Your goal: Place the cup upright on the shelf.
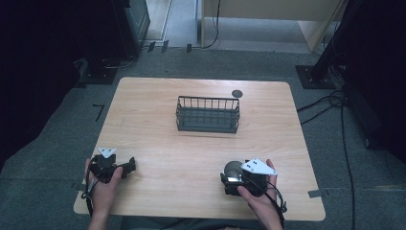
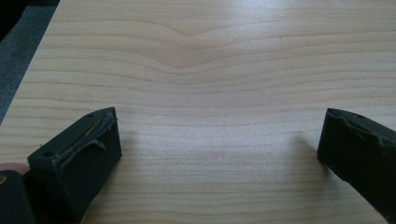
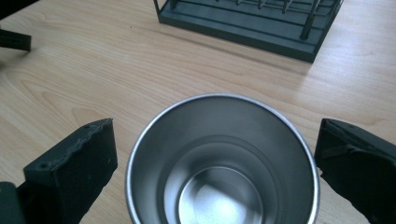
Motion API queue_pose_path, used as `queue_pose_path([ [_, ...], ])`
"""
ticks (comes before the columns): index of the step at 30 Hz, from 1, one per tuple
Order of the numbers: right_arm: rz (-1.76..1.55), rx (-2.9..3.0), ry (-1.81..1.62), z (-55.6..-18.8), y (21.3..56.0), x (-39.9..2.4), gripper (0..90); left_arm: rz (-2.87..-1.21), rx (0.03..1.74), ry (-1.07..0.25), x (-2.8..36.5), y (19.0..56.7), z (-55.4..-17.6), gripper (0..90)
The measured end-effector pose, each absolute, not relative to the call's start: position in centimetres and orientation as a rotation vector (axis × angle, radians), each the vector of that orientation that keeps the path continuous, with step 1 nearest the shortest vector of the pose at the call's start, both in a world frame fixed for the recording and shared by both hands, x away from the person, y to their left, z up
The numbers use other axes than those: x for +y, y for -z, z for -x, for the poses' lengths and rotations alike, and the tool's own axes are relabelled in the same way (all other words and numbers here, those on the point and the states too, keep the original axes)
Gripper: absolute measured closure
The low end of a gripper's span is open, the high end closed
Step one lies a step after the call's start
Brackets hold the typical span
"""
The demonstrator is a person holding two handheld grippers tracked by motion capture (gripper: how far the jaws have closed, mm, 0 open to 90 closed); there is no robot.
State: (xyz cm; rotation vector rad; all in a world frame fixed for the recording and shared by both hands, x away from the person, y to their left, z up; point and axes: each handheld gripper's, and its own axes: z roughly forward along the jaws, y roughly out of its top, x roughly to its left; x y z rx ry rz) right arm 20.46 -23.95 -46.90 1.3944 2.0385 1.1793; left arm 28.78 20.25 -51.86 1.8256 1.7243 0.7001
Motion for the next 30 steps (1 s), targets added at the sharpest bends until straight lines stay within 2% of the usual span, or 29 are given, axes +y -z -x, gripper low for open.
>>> queue_pose_path([
  [17,-1.411,2.09,-1.093,-20.5,49.3,-23.7,0.9,-1.828,1.723,-0.7,20.3,51.9,-28.8,0.0],
  [20,-1.392,2.09,-1.074,-20.3,49.5,-23.6,6.2,-1.827,1.723,-0.7,20.3,51.9,-28.8,0.0],
  [21,-1.388,2.08,-1.061,-20.2,49.6,-23.5,11.9,-1.828,1.723,-0.7,20.3,51.8,-28.8,0.0],
  [22,-1.388,2.08,-1.061,-20.2,49.6,-23.5,11.9,-1.828,1.723,-0.7,20.3,51.8,-28.8,0.0],
  [23,-1.366,2.076,-1.054,-20.2,49.5,-23.4,16.4,-1.828,1.723,-0.701,20.3,51.8,-28.8,0.0],
  [30,-1.357,2.073,-1.025,-20.3,49.3,-23.3,17.9,-1.828,1.723,-0.7,20.3,51.8,-28.8,0.0],
])
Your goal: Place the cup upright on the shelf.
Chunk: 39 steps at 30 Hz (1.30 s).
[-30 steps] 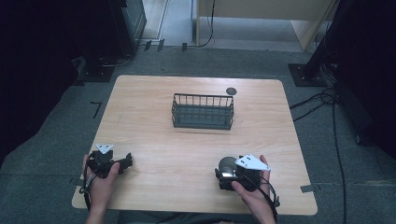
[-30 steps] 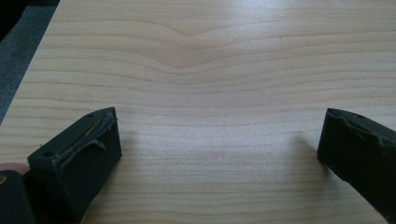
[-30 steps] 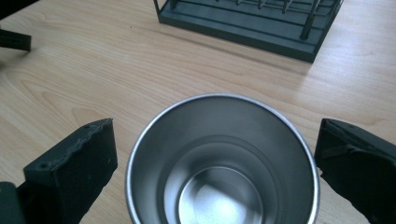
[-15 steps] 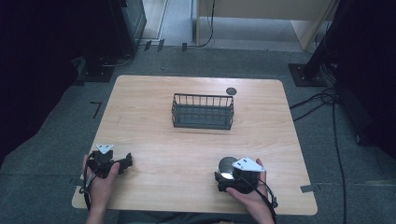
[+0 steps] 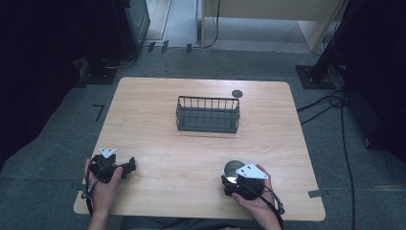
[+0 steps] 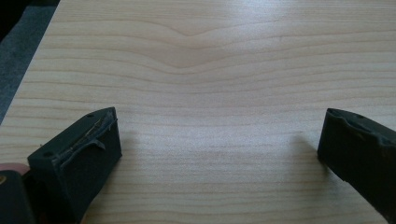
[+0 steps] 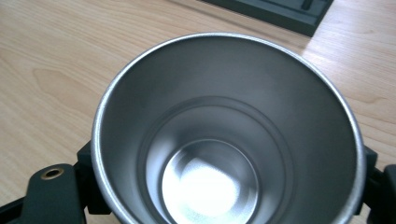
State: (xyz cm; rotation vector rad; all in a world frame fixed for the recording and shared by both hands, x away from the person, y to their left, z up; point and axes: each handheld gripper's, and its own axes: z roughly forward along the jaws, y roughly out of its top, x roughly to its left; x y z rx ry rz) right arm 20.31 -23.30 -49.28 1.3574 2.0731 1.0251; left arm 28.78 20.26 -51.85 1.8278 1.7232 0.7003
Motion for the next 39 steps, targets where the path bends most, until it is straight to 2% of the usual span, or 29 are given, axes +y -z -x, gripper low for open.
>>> queue_pose_path([
  [15,-1.365,2.028,-1.059,-21.5,47.1,-23.7,18.0,-1.827,1.724,-0.701,20.3,51.9,-28.8,0.0],
  [39,-1.326,1.972,-1.135,-25.6,43.5,-22.9,18.1,-1.826,1.724,-0.7,20.3,51.9,-28.8,0.0],
])
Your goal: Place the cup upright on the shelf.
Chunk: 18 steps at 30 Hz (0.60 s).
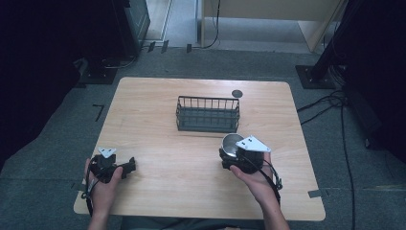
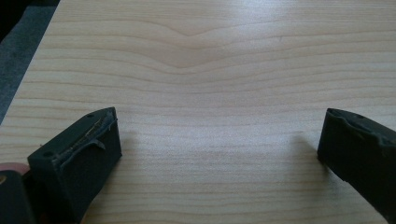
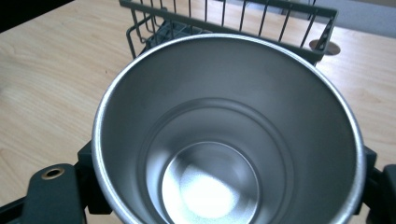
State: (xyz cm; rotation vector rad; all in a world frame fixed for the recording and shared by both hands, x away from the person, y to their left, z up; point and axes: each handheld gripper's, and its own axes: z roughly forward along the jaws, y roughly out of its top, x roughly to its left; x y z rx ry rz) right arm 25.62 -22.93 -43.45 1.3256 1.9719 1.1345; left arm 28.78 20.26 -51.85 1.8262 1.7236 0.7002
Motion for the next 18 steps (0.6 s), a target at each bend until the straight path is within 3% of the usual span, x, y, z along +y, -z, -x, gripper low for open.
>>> queue_pose_path([
  [18,-1.253,1.87,-1.149,-29.1,40.6,-21.8,18.2,-1.827,1.723,-0.7,20.3,51.9,-28.8,0.0],
])
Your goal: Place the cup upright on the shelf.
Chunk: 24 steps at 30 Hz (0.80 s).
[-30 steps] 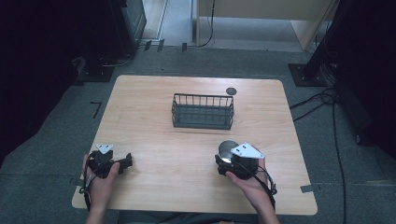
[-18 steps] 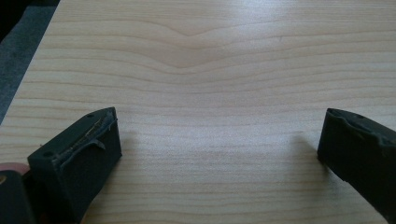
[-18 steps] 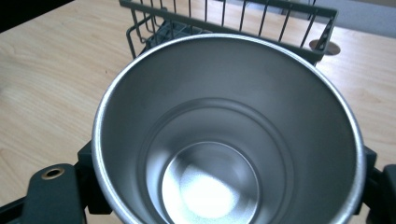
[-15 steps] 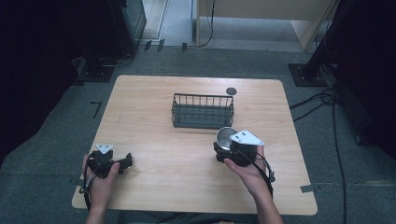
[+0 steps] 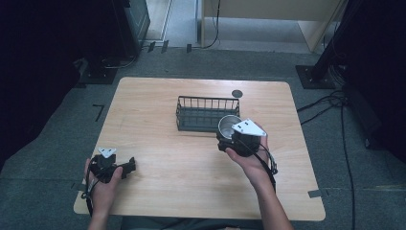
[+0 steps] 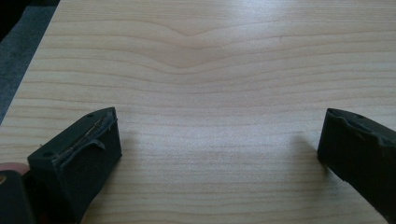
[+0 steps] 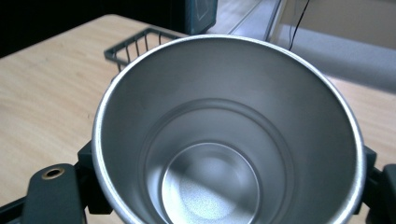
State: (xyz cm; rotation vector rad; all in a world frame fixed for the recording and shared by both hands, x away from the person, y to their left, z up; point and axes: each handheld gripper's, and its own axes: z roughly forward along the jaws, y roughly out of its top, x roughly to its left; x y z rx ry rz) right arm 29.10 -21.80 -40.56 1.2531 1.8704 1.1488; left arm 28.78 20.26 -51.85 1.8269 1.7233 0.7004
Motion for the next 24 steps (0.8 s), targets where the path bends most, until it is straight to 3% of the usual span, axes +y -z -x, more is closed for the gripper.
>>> queue_pose_path([
  [24,-1.181,1.759,-1.175,-34.3,38.3,-20.1,18.2,-1.823,1.723,-0.7,20.2,51.9,-28.8,0.0],
])
